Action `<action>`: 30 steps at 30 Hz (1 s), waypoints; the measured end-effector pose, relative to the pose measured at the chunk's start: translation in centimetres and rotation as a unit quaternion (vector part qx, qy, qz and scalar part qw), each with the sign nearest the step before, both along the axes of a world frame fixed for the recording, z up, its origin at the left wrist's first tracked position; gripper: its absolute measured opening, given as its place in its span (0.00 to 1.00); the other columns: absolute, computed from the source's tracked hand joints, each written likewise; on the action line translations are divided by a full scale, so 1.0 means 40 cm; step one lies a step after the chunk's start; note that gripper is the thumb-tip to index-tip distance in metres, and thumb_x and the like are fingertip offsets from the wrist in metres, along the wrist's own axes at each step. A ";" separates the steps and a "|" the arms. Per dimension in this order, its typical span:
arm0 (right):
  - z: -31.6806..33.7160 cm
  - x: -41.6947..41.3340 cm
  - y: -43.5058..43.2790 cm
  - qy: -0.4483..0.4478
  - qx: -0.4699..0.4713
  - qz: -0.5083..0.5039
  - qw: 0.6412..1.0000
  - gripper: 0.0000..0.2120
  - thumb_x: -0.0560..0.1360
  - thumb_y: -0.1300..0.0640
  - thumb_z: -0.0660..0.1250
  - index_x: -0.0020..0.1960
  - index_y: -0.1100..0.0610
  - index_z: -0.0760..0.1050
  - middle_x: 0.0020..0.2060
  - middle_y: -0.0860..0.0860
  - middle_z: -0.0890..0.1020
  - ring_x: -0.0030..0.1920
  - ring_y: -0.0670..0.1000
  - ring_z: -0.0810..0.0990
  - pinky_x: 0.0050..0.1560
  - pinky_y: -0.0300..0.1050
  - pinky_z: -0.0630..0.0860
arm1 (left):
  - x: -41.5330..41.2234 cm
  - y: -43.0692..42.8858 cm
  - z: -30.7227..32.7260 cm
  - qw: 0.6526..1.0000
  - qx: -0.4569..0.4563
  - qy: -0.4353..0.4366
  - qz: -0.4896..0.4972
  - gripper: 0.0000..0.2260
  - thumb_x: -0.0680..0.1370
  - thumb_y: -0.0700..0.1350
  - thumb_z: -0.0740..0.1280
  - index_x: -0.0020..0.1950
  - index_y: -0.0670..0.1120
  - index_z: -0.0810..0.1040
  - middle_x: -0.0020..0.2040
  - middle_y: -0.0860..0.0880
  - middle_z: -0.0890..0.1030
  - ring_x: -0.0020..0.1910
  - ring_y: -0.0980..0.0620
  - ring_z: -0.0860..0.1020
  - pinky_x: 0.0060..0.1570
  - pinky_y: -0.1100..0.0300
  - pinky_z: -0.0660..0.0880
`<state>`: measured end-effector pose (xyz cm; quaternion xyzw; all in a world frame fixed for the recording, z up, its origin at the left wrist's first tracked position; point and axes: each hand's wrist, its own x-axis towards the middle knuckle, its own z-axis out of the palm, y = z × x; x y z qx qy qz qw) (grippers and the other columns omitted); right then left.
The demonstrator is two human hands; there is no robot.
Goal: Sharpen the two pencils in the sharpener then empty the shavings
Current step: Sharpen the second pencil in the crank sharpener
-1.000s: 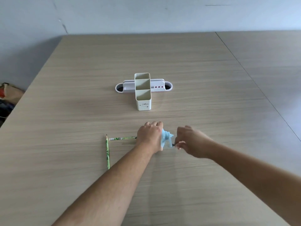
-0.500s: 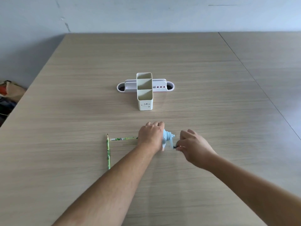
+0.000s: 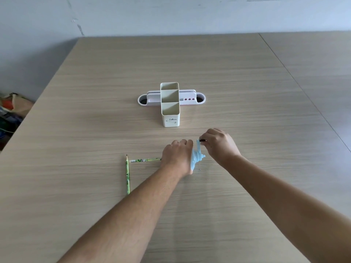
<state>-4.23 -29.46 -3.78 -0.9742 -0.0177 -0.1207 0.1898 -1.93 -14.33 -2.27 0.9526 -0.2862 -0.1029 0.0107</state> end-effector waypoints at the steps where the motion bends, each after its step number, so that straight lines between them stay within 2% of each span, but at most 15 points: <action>1: -0.012 0.003 -0.001 0.003 -0.016 0.009 1.000 0.02 0.67 0.66 0.72 0.37 0.61 0.80 0.32 0.55 0.81 0.36 0.59 0.79 0.30 0.52 0.79 | 0.001 0.000 0.000 1.000 -0.002 -0.002 -0.003 0.29 0.64 0.49 0.77 0.61 0.46 0.69 0.57 0.49 0.77 0.55 0.47 0.76 0.49 0.54 0.74; 4: -0.054 -0.004 0.002 0.089 -0.030 0.036 0.995 0.04 0.67 0.69 0.68 0.34 0.62 0.78 0.33 0.57 0.80 0.39 0.60 0.77 0.34 0.56 0.79 | -0.001 0.001 0.001 1.000 -0.009 0.001 -0.001 0.29 0.64 0.50 0.78 0.60 0.46 0.70 0.58 0.49 0.77 0.57 0.46 0.75 0.52 0.53 0.74; 7: -0.080 -0.090 0.031 0.159 0.058 0.003 0.986 0.02 0.69 0.66 0.68 0.38 0.64 0.79 0.37 0.59 0.82 0.45 0.59 0.76 0.46 0.52 0.76 | 0.001 0.001 -0.002 1.000 -0.016 -0.001 0.007 0.27 0.65 0.48 0.77 0.59 0.46 0.70 0.59 0.48 0.77 0.58 0.46 0.75 0.51 0.53 0.74; 9: -0.063 -0.167 0.040 0.148 0.104 -0.010 0.983 0.02 0.70 0.63 0.70 0.41 0.61 0.81 0.39 0.55 0.83 0.45 0.56 0.77 0.48 0.45 0.74 | 0.002 0.004 -0.003 1.000 -0.019 0.001 0.004 0.28 0.64 0.47 0.77 0.59 0.46 0.70 0.58 0.48 0.78 0.57 0.46 0.75 0.50 0.53 0.74; 11: -0.009 -0.201 0.039 0.089 0.115 -0.003 0.989 0.03 0.69 0.62 0.70 0.40 0.59 0.83 0.36 0.53 0.84 0.41 0.55 0.78 0.45 0.41 0.73 | 0.001 0.007 -0.003 1.000 -0.021 0.005 -0.001 0.28 0.64 0.48 0.77 0.59 0.46 0.70 0.57 0.49 0.78 0.56 0.46 0.76 0.50 0.53 0.74; 13: 0.039 -0.155 0.027 0.011 0.098 -0.008 0.995 0.04 0.69 0.61 0.69 0.40 0.59 0.83 0.34 0.54 0.84 0.38 0.55 0.77 0.43 0.39 0.70 | -0.001 0.008 -0.002 1.000 -0.027 -0.002 -0.009 0.25 0.65 0.46 0.75 0.58 0.45 0.70 0.57 0.49 0.78 0.55 0.46 0.76 0.49 0.53 0.74; 15: 0.053 -0.068 0.016 0.006 0.078 -0.047 0.996 0.05 0.71 0.61 0.69 0.42 0.59 0.84 0.38 0.54 0.84 0.43 0.56 0.77 0.46 0.40 0.69 | -0.001 0.007 -0.002 1.000 -0.028 -0.004 -0.011 0.26 0.65 0.46 0.75 0.60 0.45 0.70 0.57 0.49 0.78 0.55 0.46 0.76 0.50 0.53 0.74; 17: 0.025 -0.005 0.014 0.083 0.045 -0.078 0.992 0.07 0.73 0.58 0.68 0.47 0.56 0.84 0.44 0.53 0.83 0.49 0.56 0.75 0.50 0.45 0.70 | -0.002 0.004 -0.003 1.000 -0.022 0.002 -0.004 0.29 0.64 0.48 0.77 0.61 0.46 0.70 0.58 0.49 0.77 0.57 0.46 0.76 0.52 0.53 0.75; 19: -0.025 -0.008 0.022 0.159 -0.007 -0.068 0.985 0.08 0.74 0.57 0.66 0.48 0.55 0.83 0.48 0.52 0.83 0.53 0.56 0.74 0.53 0.48 0.68 | -0.004 0.002 -0.002 1.000 -0.022 0.005 0.002 0.29 0.64 0.49 0.78 0.60 0.46 0.70 0.58 0.49 0.77 0.57 0.46 0.75 0.52 0.53 0.74; 21: -0.061 -0.073 0.034 0.182 -0.042 -0.054 0.981 0.06 0.73 0.57 0.66 0.45 0.55 0.82 0.44 0.52 0.83 0.50 0.57 0.76 0.51 0.49 0.70 | -0.003 0.001 -0.001 1.000 -0.025 0.003 0.005 0.27 0.64 0.48 0.77 0.59 0.46 0.70 0.58 0.48 0.77 0.58 0.46 0.75 0.52 0.53 0.74; 23: -0.078 -0.161 0.041 0.105 -0.034 -0.035 0.993 0.06 0.71 0.54 0.66 0.39 0.53 0.82 0.36 0.49 0.81 0.43 0.54 0.76 0.43 0.50 0.76 | -0.002 0.002 -0.003 1.000 -0.026 0.002 0.008 0.27 0.64 0.46 0.76 0.59 0.46 0.70 0.59 0.48 0.77 0.58 0.45 0.75 0.51 0.53 0.74; 25: -0.057 -0.221 0.050 0.014 -0.040 -0.024 0.999 0.08 0.71 0.52 0.64 0.38 0.51 0.81 0.34 0.47 0.79 0.40 0.50 0.72 0.37 0.46 0.74 | -0.004 0.004 -0.004 1.000 -0.027 0.009 0.008 0.28 0.64 0.47 0.77 0.59 0.46 0.70 0.58 0.48 0.77 0.57 0.46 0.75 0.50 0.54 0.73; 28: 0.003 -0.164 0.038 -0.072 -0.056 -0.079 0.993 0.06 0.72 0.54 0.65 0.42 0.51 0.81 0.36 0.48 0.79 0.39 0.53 0.74 0.39 0.47 0.70 | -0.003 0.004 -0.001 1.000 -0.030 0.007 0.001 0.27 0.63 0.47 0.77 0.58 0.46 0.70 0.58 0.48 0.78 0.56 0.46 0.76 0.49 0.54 0.73; 30: 0.022 -0.074 0.031 -0.039 -0.078 -0.106 0.991 0.05 0.73 0.56 0.67 0.44 0.53 0.82 0.39 0.50 0.80 0.43 0.57 0.76 0.43 0.50 0.71 | -0.002 0.004 0.001 1.000 -0.026 0.008 0.000 0.29 0.63 0.48 0.78 0.59 0.46 0.70 0.58 0.49 0.78 0.56 0.46 0.76 0.50 0.54 0.74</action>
